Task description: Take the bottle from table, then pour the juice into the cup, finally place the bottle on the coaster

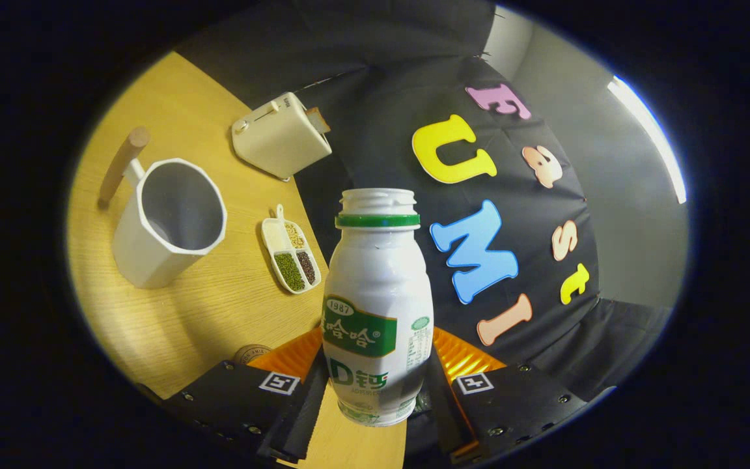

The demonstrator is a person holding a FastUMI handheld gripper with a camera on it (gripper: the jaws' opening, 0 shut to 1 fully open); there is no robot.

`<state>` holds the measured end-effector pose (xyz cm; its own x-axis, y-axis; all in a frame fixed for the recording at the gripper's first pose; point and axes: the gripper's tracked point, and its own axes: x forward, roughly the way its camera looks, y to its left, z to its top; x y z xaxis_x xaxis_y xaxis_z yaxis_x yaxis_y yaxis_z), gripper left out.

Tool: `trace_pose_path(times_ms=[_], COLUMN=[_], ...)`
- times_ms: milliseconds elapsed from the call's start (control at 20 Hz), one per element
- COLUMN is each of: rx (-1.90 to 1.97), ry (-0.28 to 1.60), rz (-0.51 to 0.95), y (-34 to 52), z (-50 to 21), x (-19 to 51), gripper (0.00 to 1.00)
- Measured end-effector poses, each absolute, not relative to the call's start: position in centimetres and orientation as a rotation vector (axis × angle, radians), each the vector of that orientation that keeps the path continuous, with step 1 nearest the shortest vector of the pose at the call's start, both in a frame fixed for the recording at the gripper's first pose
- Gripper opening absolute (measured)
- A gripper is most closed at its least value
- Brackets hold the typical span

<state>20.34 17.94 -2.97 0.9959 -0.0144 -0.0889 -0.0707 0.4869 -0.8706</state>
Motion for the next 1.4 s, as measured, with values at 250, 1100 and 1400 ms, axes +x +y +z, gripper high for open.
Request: trace_pose_path(times_ms=[250,1100,1400], rx=[-0.822,0.077,0.014], ry=[0.125,0.21,0.184], rz=[0.053,0.248,0.221], y=[16.5,15.8,14.9], z=[-3.4,-3.9,-2.7], x=[20.3,19.9,20.1], gripper=[0.73,0.72,0.72])
